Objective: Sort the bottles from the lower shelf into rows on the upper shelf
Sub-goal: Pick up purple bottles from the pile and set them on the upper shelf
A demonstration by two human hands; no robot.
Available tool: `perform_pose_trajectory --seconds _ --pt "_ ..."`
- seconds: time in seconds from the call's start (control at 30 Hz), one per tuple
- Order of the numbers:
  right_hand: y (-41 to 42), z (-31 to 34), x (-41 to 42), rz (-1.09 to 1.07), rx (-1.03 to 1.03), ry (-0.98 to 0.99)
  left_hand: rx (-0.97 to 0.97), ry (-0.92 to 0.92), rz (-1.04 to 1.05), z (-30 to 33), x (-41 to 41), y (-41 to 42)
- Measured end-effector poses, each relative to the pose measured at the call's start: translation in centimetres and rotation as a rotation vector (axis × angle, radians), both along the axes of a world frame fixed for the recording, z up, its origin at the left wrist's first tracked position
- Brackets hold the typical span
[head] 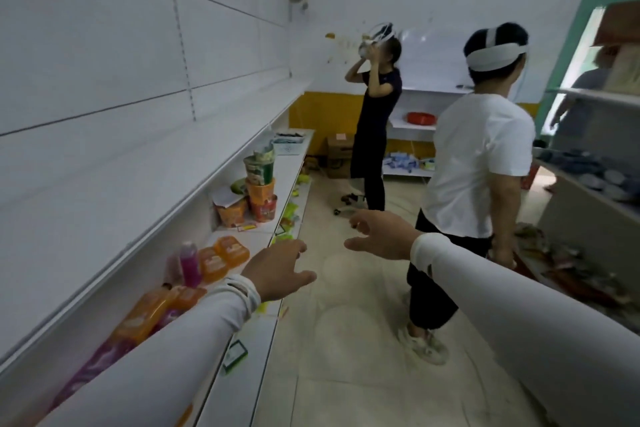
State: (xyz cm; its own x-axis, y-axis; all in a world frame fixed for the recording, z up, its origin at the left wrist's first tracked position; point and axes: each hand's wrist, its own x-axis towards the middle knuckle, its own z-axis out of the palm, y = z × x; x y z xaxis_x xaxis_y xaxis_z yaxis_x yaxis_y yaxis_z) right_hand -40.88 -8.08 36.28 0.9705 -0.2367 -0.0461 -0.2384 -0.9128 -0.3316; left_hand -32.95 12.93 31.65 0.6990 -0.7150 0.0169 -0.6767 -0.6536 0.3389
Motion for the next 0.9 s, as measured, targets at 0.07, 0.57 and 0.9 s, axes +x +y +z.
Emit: perform_pose_trajectory --seconds 0.07,0.57,0.9 --pt "-2.7 -0.1 3.2 -0.013 0.017 0.002 -0.007 0.018 0.008 -0.4 3.5 -2.7" --pt "-18.1 -8.1 28.9 0.360 0.078 0.105 0.028 0.132 0.351 -7.1 20.5 -16.5" --pt "-14.5 -9.7 42.0 0.880 0.124 0.238 -0.044 0.291 0.919 -8.6 21.0 -14.3"
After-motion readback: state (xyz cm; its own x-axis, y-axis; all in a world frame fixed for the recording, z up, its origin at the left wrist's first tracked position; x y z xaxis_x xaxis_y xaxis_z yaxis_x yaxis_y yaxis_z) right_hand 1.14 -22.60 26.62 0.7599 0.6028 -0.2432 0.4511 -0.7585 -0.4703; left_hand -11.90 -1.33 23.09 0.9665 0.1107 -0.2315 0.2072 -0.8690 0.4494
